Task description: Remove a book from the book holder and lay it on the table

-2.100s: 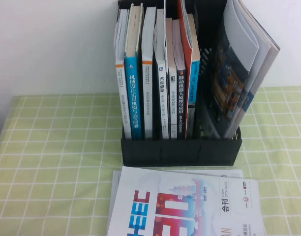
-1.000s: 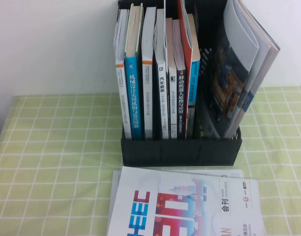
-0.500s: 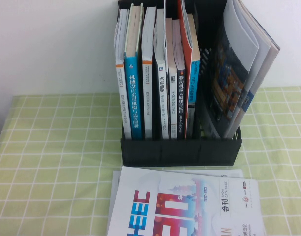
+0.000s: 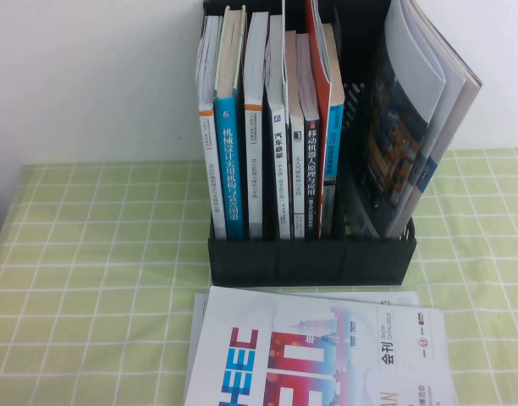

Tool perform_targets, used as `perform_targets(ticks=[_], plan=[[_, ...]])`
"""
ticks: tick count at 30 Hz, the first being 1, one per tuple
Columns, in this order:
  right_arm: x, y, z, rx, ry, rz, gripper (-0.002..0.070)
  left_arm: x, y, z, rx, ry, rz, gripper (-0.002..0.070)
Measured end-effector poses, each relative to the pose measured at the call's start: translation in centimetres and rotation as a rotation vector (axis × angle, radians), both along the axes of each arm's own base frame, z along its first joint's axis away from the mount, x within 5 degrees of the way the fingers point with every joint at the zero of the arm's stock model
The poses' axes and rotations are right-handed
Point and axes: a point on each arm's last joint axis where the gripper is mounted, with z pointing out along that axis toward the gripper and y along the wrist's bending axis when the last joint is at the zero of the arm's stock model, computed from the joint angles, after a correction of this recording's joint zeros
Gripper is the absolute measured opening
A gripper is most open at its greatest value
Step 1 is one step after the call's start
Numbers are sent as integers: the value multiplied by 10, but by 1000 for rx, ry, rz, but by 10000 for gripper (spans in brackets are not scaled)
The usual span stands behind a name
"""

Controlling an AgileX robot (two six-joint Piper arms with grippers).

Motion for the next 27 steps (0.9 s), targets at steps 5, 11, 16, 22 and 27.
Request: perform_targets(ticks=[5,11,16,22,27], plan=[[4,1,18,21,-207,12,-2,2,-2,19,-68,-210,-10,-4],[-2,3,60,22,-672,33,-2,-7,-1,61,-181,-677,-36,-2],[-15,4,84,21,-972,46,-2,-29,1,89,-233,-1062,-62,-1],[-29,4,98,2,-1186,49,-2,-50,6,103,-305,-1345,-67,-2],[-38,3,114,44,-1292,55,-2,-54,15,125,-577,-1322,-92,-2]])
